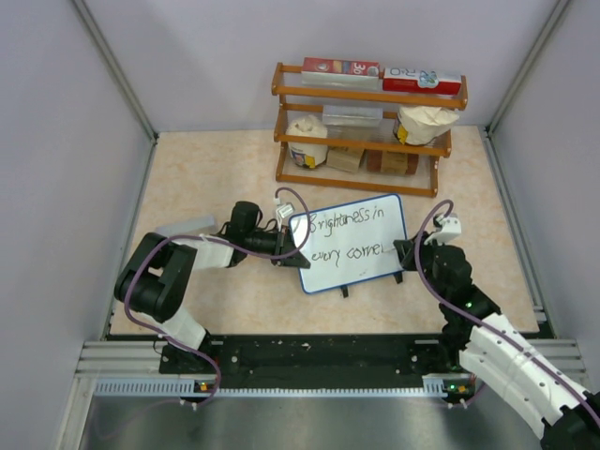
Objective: Write a sentence on the whiteboard
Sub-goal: Write with the whiteboard marker on the whiteboard.
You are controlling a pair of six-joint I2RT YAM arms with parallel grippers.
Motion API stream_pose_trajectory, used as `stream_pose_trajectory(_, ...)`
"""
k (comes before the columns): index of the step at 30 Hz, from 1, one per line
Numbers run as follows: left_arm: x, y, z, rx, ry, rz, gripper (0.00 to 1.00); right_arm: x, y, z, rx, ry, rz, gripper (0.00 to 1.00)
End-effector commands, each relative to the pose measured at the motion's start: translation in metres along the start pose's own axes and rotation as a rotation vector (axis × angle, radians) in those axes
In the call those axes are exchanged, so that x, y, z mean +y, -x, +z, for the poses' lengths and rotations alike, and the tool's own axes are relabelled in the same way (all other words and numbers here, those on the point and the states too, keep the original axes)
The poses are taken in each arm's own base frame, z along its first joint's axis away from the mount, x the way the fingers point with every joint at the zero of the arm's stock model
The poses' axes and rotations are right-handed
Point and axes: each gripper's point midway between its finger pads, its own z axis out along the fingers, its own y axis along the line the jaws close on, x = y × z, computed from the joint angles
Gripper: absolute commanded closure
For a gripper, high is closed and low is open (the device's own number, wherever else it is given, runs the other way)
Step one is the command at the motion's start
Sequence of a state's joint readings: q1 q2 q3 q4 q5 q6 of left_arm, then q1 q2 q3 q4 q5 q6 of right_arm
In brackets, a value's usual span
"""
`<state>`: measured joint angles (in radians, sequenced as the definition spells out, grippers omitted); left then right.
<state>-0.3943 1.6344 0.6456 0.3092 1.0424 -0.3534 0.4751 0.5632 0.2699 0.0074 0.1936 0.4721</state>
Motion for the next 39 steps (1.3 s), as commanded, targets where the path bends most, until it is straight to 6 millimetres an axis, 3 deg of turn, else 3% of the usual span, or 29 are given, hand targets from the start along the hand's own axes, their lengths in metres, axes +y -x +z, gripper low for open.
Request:
stream_pose_trajectory(1, 0.029, -0.003, -0.002, -0.025, 0.134, -0.032, 1.0, 0.004, 0.029, 0.002, -0.077, -0.016, -0.002, 1.0)
stream_pose_trajectory(33, 0.029, -0.003, -0.002, -0.025, 0.132, -0.034, 1.0, 0.006, 0.054, 0.003, -0.154, -0.028, 0.009, 1.0)
stream_pose_trajectory(39, 0.029, -0.002, -0.002, -0.026, 0.132, -0.032, 1.0, 0.003, 0.047, 0.003, -0.13, -0.035, -0.002, 1.0)
